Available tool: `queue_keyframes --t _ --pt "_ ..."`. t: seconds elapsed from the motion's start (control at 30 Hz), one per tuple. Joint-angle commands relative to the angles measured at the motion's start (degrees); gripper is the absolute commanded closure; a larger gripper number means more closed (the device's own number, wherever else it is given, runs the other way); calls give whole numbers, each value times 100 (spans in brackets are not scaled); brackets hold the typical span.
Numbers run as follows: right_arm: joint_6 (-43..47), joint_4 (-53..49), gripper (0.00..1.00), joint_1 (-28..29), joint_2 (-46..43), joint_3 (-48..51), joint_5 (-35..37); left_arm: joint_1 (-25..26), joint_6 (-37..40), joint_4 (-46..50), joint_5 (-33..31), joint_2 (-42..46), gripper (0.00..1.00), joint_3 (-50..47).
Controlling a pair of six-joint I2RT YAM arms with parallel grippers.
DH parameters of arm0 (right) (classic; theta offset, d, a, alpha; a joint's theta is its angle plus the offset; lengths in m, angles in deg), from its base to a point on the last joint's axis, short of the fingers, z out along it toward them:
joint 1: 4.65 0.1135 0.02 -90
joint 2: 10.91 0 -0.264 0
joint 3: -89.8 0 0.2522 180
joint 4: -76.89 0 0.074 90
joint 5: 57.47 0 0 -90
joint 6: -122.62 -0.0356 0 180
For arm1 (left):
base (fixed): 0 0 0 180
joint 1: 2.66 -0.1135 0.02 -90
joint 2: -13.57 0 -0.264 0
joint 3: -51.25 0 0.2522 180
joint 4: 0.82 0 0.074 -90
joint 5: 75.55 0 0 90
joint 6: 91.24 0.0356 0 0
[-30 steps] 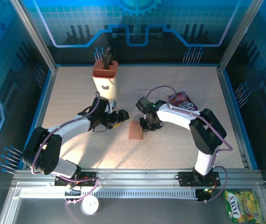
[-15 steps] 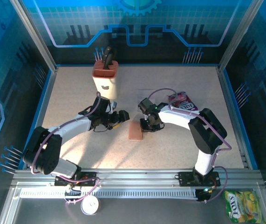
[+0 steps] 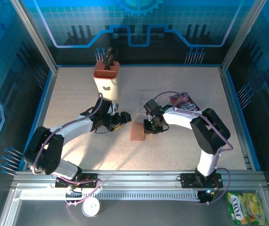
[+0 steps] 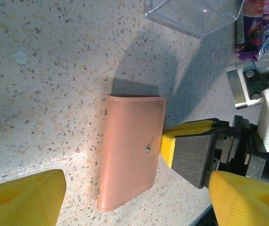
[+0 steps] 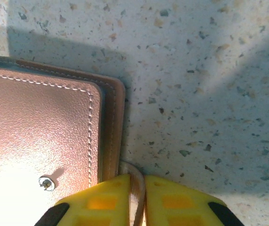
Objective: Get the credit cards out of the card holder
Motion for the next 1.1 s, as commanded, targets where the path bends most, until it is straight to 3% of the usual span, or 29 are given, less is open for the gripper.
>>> queue_keyframes --t 0.0,0.5,0.63,0.93,1.07 --pt "-82 310 87 -71 -32 201 -211 43 -102 -17 -16 -67 20 130" --pt "386 -17 96 -327 -573 12 -294 57 -35 -8 -41 -125 21 187" --pt "580 -275 96 -328 -716 -118 -166 57 24 64 -42 -167 26 229" --pt "871 -597 98 -326 -921 -391 -279 79 12 128 -7 -320 47 267" --pt "980 -677 99 -310 -941 -495 -440 87 14 134 -15 -357 49 278"
